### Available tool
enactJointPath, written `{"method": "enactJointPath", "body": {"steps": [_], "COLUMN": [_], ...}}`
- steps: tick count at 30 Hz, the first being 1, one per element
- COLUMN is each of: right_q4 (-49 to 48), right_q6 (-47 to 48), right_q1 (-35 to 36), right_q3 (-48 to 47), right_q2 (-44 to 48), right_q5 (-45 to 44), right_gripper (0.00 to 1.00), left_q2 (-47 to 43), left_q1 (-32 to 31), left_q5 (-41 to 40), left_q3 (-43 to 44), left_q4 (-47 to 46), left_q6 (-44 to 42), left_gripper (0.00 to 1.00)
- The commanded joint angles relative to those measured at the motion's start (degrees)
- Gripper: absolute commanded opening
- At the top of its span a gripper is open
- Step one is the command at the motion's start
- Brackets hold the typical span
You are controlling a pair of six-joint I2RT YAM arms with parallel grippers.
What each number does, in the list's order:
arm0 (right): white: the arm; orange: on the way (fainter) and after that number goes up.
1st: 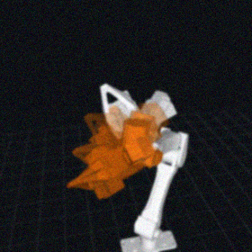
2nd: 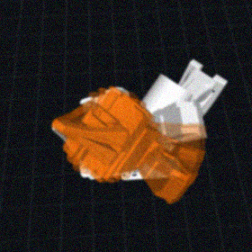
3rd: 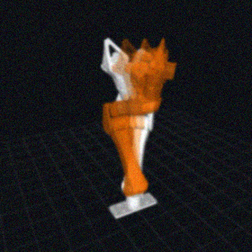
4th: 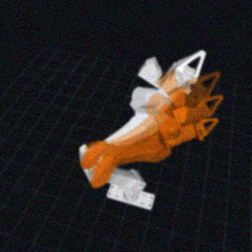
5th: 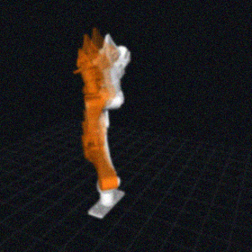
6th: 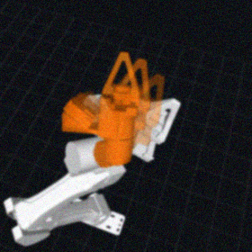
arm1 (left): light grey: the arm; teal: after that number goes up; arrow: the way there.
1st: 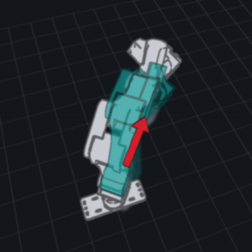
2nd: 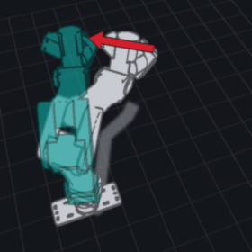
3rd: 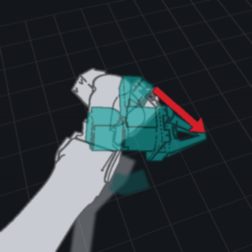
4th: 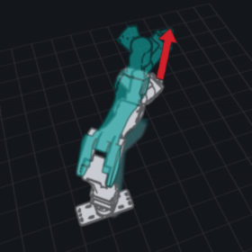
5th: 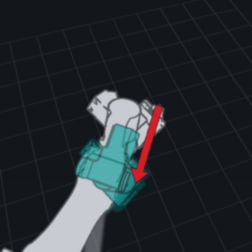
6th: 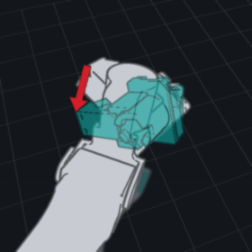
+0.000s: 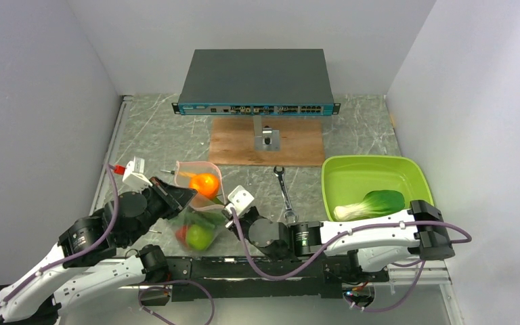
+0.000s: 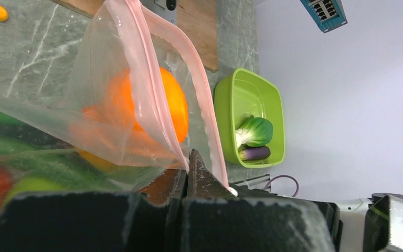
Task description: Place the food in the zip-top bag and seal the zipper
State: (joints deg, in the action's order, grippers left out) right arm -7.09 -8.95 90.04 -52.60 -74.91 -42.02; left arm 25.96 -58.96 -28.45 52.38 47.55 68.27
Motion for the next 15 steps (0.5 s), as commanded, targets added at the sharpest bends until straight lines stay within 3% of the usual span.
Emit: {"method": "enactJointPath", "body": {"steps": [1,3,7,10,12,15], "right_q4": [-4.96,-3.95,1.61,4.36,4.58,4.63], "right_q6": [11.38,16.13,22.9,22.81,21.09,19.14], "right_q1": [-1.46,-3.33,-6.84,-10.03,-13.23,-15.16], "right_q3": [-3.87,-6.73,-15.12,-18.65,-17.79,-15.08], "right_q2": [4.69,5.59,5.05,4.48,4.38,4.33], "right_q5": [-2.47,2.51,12.96,20.82,26.06,30.98], "right_gripper": [0.0,0.0,0.0,0.0,0.0,0.0], "left_q2": [-1.59,-2.22,-3.35,-3.73,-3.22,-0.27], "left_q1": [-0.19,-0.19,-0.19,-0.19,-0.19,-0.19], "left_q5": [-2.04,-2.44,-3.04,-1.75,0.15,3.71], "left_q3": [1.39,1.31,3.08,5.7,7.76,11.83], "left_q4": [-2.28,-1.59,1.9,3.48,3.96,6.47], "left_q6": [1.02,0.59,-1.28,-6.19,-10.79,-18.73], "left_gripper": [0.0,0.07,0.4,0.6,0.69,0.71]}}
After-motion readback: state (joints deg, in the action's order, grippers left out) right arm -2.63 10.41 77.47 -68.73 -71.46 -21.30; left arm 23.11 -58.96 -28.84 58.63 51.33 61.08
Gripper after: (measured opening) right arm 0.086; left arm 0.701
